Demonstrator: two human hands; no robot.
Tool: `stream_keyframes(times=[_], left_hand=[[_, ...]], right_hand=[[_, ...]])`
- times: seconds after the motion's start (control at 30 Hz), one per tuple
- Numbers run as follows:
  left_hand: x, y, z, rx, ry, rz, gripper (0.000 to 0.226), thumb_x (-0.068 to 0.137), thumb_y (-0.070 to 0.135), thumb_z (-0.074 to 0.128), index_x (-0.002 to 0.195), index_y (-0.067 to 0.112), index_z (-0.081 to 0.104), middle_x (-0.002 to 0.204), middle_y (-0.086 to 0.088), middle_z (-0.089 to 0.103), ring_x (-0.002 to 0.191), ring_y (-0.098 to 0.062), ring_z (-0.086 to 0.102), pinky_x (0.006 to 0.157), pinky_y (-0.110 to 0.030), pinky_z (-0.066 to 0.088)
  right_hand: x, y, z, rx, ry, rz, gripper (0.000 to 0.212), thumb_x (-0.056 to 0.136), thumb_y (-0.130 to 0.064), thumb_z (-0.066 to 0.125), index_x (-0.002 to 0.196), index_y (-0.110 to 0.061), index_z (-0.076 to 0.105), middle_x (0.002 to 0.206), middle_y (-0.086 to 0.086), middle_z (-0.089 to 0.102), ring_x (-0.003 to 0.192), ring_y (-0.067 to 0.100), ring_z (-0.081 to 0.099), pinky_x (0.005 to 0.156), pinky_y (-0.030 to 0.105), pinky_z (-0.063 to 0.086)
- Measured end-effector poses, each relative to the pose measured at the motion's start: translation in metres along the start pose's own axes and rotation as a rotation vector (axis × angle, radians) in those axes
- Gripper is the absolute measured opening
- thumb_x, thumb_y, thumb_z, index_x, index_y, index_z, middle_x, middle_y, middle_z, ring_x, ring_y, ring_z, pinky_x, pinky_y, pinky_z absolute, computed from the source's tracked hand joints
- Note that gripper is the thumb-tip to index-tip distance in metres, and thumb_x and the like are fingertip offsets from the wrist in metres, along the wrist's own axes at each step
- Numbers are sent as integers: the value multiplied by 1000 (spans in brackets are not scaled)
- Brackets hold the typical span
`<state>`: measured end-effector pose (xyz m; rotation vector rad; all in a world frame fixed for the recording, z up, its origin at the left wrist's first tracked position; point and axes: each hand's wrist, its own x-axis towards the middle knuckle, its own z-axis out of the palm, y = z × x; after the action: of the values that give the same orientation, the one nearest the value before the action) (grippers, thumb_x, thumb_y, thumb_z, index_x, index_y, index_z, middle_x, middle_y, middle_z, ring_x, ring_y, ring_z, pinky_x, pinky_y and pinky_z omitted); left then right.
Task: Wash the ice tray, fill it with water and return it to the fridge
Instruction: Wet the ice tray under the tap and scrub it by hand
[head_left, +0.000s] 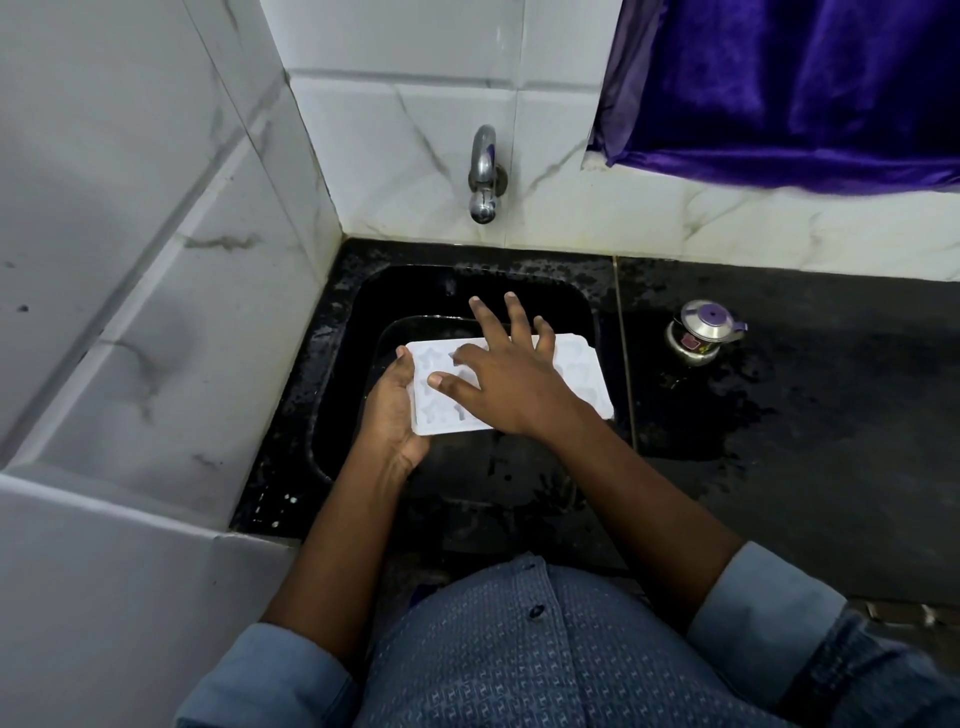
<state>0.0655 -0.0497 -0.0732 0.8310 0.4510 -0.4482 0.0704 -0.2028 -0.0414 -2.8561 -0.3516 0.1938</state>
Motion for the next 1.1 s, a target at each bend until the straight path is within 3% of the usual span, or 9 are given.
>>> stream_keyframes(times=[0.17,0.27,0.4,0.57,0.63,0.77,0.83,0.97,1.1], left_hand=[[-1,1,-1,-10,-33,-16,68,108,58,35,125,1,66,111,-24,77,92,-36,79,76,-52,64],[-2,1,-1,-22,-59,-9,75,109,57,32,111,-1,79,110,-24,77,92,-35,79,72,-49,66],[1,3,-5,-7,-41,-10,74,107,61,36,137,-2,61,127,-27,71,113,-40,71,106,-62,49],[-3,1,-1,21,-61,-14,79,110,57,29,93,4,85,103,-20,79,89,-31,79,79,-47,64],[-3,2,-1,-3,-55,-13,76,109,57,31,102,1,82,106,-22,78,90,-33,79,82,-50,62],[-1,6,-5,-29,-19,-10,70,108,59,36,135,0,61,121,-26,74,103,-38,76,104,-59,48],[-3,6,-5,6,-7,0,67,109,57,33,129,1,63,114,-23,77,98,-35,78,101,-53,52],[-7,5,-2,9,-2,-2,64,111,55,32,119,1,67,105,-22,79,89,-34,80,76,-50,64],[-3,7,-9,-28,-1,11,69,109,58,38,141,0,57,127,-25,72,105,-37,75,97,-57,55]], right_hand=[[1,-2,1,19,3,-7,65,97,-80,30,128,-35,64,176,1,-1,159,33,-18,121,63,-6],[5,-4,-3,29,19,-4,65,97,-80,31,122,-34,68,176,1,-1,159,32,-19,121,63,-7],[7,-9,-7,3,-39,-9,72,97,-81,29,128,-31,70,176,0,-4,158,33,-21,122,64,-8],[8,-8,-4,23,22,-16,66,96,-80,33,116,-29,70,176,-1,-7,159,32,-19,122,64,-5],[8,-9,-4,18,27,-10,66,96,-80,33,118,-29,69,176,0,-8,159,32,-19,122,64,-5],[9,-11,-4,11,-32,-11,71,96,-81,30,131,-32,67,176,-1,-8,158,32,-19,122,64,-6],[9,-10,-3,15,-20,-23,69,96,-81,31,125,-31,69,176,-1,-7,159,32,-19,122,64,-5],[9,-11,-1,28,14,-18,66,96,-80,33,120,-29,67,176,0,-4,159,32,-18,122,63,-4],[9,-13,-2,3,-55,-8,69,96,-81,31,130,-32,66,176,0,-7,159,33,-18,122,64,-5]])
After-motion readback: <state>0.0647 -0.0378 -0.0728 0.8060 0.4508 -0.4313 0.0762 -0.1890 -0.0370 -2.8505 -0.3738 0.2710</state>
